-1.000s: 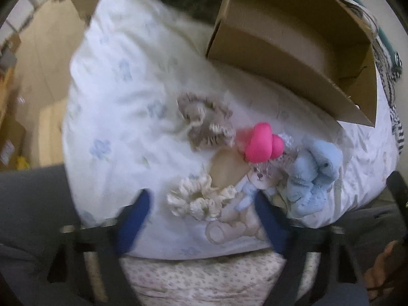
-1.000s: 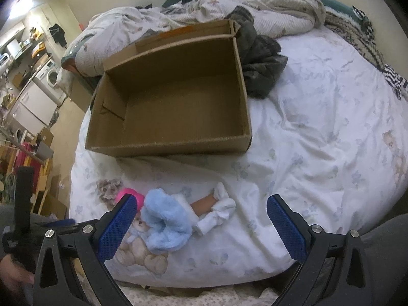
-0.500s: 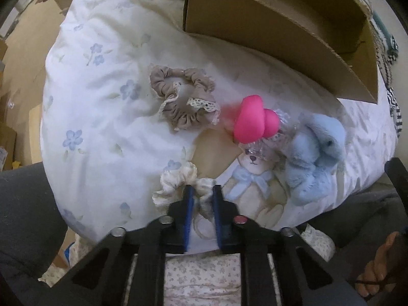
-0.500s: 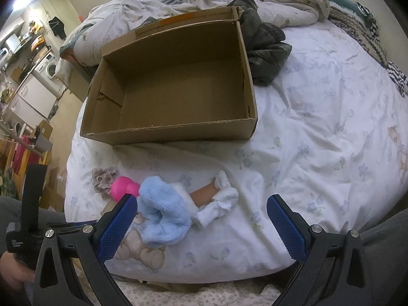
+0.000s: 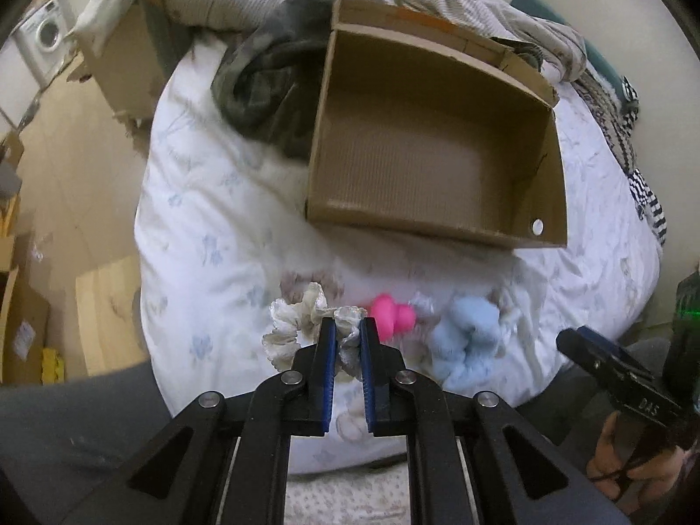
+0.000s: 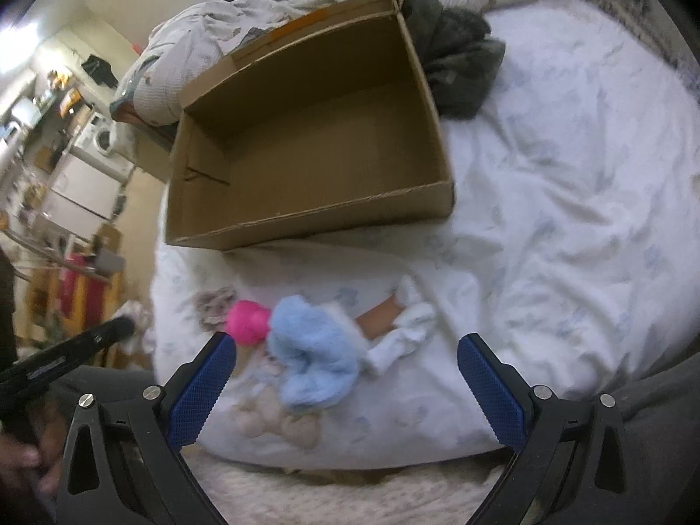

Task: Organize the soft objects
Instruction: 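Grasp the cream lace scrunchie with the left tool while the right tool grasps the light-blue sock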

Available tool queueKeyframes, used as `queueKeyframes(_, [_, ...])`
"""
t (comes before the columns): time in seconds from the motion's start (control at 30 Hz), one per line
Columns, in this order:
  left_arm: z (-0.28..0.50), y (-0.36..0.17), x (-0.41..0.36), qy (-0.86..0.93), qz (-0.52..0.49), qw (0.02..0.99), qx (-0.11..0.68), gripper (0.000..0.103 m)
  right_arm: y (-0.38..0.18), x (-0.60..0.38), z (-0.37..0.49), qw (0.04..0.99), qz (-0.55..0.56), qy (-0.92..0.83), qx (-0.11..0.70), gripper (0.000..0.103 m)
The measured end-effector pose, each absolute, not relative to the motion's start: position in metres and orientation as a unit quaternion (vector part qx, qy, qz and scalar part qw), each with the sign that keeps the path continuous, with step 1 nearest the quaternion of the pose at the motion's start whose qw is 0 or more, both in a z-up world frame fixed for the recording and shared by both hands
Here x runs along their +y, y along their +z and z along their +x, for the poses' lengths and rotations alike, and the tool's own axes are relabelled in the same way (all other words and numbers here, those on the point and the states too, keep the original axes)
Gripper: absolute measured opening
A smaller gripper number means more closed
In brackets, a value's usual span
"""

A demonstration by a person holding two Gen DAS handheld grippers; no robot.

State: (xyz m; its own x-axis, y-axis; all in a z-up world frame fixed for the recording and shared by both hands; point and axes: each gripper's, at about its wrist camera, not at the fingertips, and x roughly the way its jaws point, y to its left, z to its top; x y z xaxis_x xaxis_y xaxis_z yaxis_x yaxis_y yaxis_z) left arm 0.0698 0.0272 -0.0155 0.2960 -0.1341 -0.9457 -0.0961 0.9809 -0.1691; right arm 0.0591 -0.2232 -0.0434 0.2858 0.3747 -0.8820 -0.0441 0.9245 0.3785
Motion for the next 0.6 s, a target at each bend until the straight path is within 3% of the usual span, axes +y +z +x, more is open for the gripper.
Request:
queueKeyframes(0.17, [0.084, -0.023, 0.022, -0.019, -0.081, 0.804, 0.589, 0.01, -0.055, -0.218, 0.066, 0.749, 0.183, 0.158, 0.617, 0.079])
queueKeyframes(0.5, [0.085, -0.051, 0.033, -0.007, -0.11, 0.794, 0.598, 0.01, -0.088, -0.145, 0.08, 0.753, 0.021, 0.164, 0.637, 0.077])
queueKeyframes(0.6, [0.083, -0.05, 0.033, -0.006, -0.11, 0.797, 0.594, 0.01, -0.099, -0.128, 0.081, 0.747, -0.007, 0.175, 0.642, 0.044])
